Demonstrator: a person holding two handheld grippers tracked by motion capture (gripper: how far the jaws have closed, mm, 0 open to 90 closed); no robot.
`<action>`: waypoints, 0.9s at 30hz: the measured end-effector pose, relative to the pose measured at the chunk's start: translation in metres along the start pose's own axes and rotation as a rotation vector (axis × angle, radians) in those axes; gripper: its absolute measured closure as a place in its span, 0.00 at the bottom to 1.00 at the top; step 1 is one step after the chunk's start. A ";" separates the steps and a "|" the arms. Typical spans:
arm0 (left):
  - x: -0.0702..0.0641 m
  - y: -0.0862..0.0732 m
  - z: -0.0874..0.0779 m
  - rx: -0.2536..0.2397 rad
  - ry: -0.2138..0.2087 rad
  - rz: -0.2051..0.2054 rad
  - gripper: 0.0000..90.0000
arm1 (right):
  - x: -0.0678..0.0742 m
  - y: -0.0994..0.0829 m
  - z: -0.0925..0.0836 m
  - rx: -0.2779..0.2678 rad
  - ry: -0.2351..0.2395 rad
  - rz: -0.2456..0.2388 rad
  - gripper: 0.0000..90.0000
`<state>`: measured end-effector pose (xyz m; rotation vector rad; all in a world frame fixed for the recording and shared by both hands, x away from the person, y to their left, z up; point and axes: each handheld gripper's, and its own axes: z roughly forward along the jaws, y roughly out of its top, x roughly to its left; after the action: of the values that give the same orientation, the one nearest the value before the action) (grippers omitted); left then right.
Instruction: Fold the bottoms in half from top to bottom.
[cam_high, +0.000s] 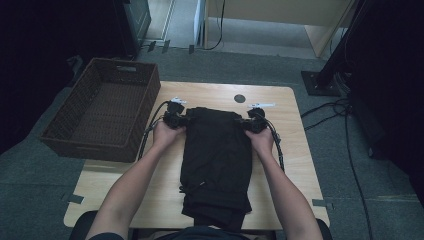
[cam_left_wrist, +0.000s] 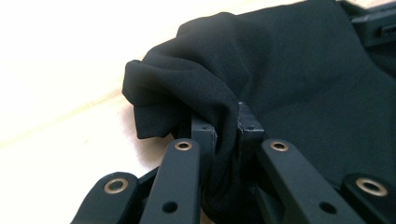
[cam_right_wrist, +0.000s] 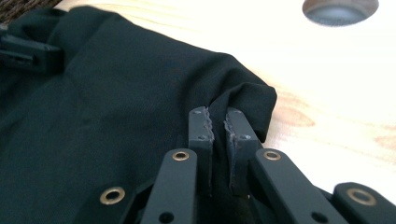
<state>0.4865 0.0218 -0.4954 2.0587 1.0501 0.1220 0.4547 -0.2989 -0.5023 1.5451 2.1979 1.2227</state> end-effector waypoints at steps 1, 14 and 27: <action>0.000 0.001 -0.002 -0.003 -0.001 -0.003 0.91 | 0.001 0.001 -0.001 -0.008 -0.003 -0.009 0.93; 0.003 0.058 -0.045 -0.193 0.050 0.013 0.91 | 0.018 0.067 -0.026 -0.111 -0.029 -0.093 0.93; -0.008 0.034 -0.076 -0.251 0.032 0.076 0.93 | 0.041 0.064 -0.058 -0.170 -0.044 -0.196 0.94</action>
<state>0.4719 0.0514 -0.4182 1.8738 0.9260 0.3112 0.4482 -0.2862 -0.4076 1.2476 2.0995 1.2643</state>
